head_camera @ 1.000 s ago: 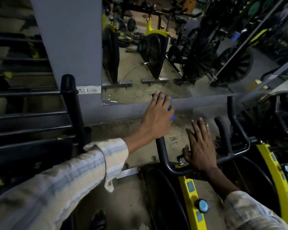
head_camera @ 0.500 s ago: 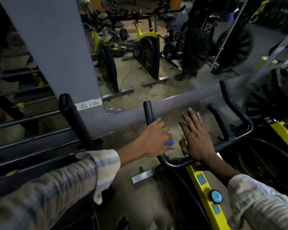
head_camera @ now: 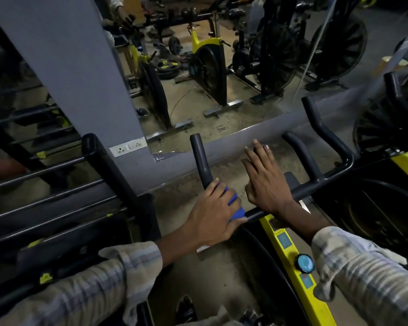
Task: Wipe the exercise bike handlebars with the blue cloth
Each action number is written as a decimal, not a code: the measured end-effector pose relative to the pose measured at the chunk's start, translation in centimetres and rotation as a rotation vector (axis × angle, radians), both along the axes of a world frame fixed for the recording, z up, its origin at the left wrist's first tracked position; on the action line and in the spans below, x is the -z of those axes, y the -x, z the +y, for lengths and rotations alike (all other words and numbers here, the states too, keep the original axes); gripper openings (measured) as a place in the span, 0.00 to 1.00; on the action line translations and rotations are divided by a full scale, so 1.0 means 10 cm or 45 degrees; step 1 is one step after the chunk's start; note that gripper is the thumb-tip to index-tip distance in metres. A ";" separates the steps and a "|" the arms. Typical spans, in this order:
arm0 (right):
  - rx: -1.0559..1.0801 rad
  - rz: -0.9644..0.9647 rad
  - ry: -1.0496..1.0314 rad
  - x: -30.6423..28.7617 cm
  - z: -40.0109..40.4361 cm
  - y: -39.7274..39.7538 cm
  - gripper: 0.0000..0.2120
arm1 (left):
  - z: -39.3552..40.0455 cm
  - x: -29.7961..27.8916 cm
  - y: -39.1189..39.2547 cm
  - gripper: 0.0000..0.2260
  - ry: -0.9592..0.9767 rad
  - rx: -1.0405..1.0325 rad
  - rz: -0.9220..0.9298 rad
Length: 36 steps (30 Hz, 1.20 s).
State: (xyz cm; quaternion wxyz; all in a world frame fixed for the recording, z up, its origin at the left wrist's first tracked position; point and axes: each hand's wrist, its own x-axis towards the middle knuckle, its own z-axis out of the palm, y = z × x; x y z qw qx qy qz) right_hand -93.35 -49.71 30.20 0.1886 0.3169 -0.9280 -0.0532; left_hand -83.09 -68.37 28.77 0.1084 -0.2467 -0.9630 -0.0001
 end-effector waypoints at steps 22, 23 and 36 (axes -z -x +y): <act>-0.426 -0.205 0.301 0.11 0.80 -0.12 0.32 | 0.93 0.09 -0.38 0.27 -0.254 -0.650 0.025; -0.406 -0.203 0.336 0.13 0.85 -0.12 0.32 | 0.98 0.09 -0.37 0.27 -0.263 -0.681 0.025; 0.073 -0.211 0.328 0.44 1.20 -0.06 0.29 | 1.48 0.15 0.03 0.31 -0.351 -0.879 0.035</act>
